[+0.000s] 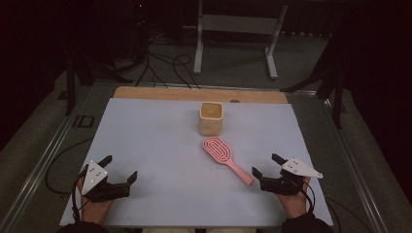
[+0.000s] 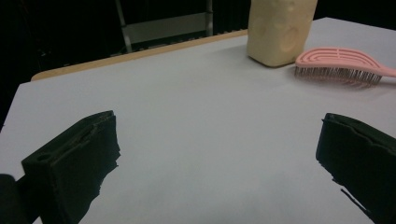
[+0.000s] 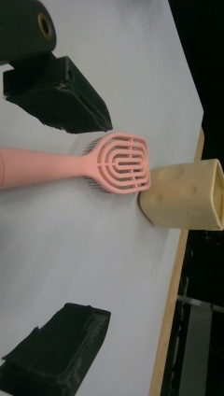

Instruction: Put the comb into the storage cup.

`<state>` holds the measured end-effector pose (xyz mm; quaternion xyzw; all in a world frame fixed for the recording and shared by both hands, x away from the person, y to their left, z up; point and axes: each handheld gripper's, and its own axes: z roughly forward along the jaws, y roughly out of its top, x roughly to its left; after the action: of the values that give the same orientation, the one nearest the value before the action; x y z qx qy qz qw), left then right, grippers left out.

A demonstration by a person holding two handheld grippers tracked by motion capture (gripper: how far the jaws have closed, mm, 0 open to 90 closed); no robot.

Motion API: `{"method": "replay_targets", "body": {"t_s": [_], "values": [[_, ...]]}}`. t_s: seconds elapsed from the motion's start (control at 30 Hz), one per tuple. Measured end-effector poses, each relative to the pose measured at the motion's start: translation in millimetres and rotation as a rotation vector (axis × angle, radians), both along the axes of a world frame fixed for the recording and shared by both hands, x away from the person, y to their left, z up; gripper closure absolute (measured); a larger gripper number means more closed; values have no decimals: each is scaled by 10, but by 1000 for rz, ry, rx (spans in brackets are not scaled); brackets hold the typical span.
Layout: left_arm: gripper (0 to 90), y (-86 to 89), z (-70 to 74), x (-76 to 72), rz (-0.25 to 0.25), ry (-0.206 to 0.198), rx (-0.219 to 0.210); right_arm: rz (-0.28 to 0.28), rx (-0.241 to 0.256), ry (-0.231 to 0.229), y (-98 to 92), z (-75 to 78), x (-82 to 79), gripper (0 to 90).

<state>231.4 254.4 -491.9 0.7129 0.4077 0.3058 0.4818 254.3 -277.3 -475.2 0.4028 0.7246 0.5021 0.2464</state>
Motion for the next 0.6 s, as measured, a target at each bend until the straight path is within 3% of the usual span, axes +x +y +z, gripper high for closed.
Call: {"method": "replay_targets", "body": {"t_s": [0.2,0.4,0.6], "values": [[0,-6,-14,4,5,9,-3,0,-8,15,21,56,37,85],[0,22,-21,-1,19,15,-12,12,-37,75,82,125,129,85],[0,13,-31,4,18,19,-6,21,-61,103,134,163,186,85]]}}
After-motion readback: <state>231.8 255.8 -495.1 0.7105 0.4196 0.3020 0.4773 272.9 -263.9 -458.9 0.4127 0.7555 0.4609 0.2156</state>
